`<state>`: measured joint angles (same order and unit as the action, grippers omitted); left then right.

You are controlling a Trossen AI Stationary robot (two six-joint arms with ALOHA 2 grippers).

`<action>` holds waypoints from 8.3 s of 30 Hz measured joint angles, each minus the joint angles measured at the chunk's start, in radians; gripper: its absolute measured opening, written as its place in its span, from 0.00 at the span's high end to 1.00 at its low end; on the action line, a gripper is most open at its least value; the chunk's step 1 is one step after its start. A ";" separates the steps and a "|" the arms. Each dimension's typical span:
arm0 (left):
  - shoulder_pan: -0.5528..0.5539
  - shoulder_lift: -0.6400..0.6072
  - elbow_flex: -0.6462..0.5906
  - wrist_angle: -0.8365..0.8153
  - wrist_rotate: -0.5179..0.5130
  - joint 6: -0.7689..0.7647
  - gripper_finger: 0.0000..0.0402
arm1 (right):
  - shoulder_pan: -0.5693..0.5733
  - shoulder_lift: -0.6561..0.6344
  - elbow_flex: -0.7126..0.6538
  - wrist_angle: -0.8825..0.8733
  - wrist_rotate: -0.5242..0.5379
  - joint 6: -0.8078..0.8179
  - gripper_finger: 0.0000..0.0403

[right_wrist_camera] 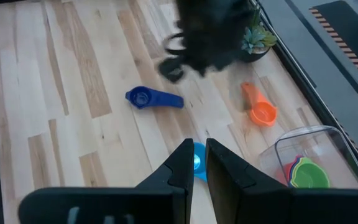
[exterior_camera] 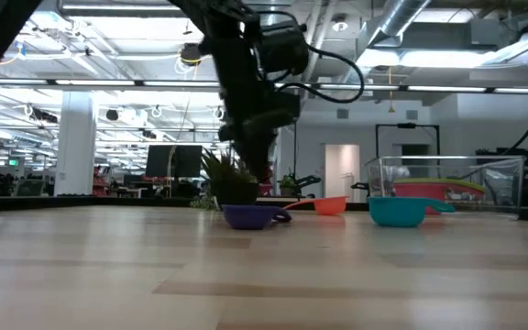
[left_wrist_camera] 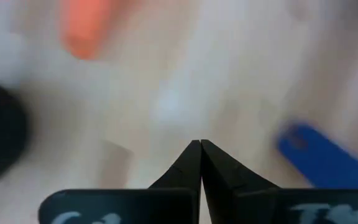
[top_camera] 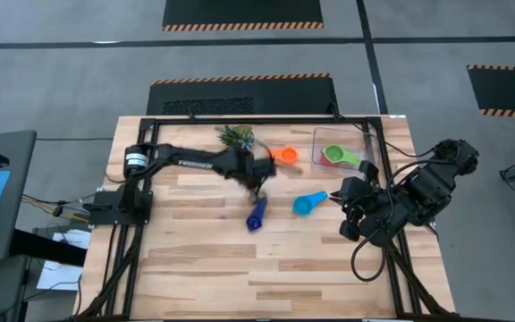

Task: Nest measuring cups in basket
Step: Prepare the measuring cups, then stack the light blue measuring cup on top of the green measuring cup in the transparent bin

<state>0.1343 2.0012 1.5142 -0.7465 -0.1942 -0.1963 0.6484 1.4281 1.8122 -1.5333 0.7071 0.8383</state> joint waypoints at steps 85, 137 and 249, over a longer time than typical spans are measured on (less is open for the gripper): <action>0.219 0.551 0.806 -0.226 0.092 -0.142 1.00 | 0.117 0.000 -0.001 0.000 0.003 -0.002 0.84; 0.080 0.457 0.793 -0.208 0.110 0.152 1.00 | 0.117 0.000 -0.001 0.001 0.002 0.026 0.84; -0.345 -0.738 -0.357 -0.140 -0.163 -0.232 1.00 | -0.579 -0.249 -0.978 0.872 -0.615 -0.528 0.84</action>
<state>-0.2111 1.2629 1.1572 -0.8866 -0.3569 -0.4287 0.0695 1.1788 0.8342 -0.6611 0.0924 0.3098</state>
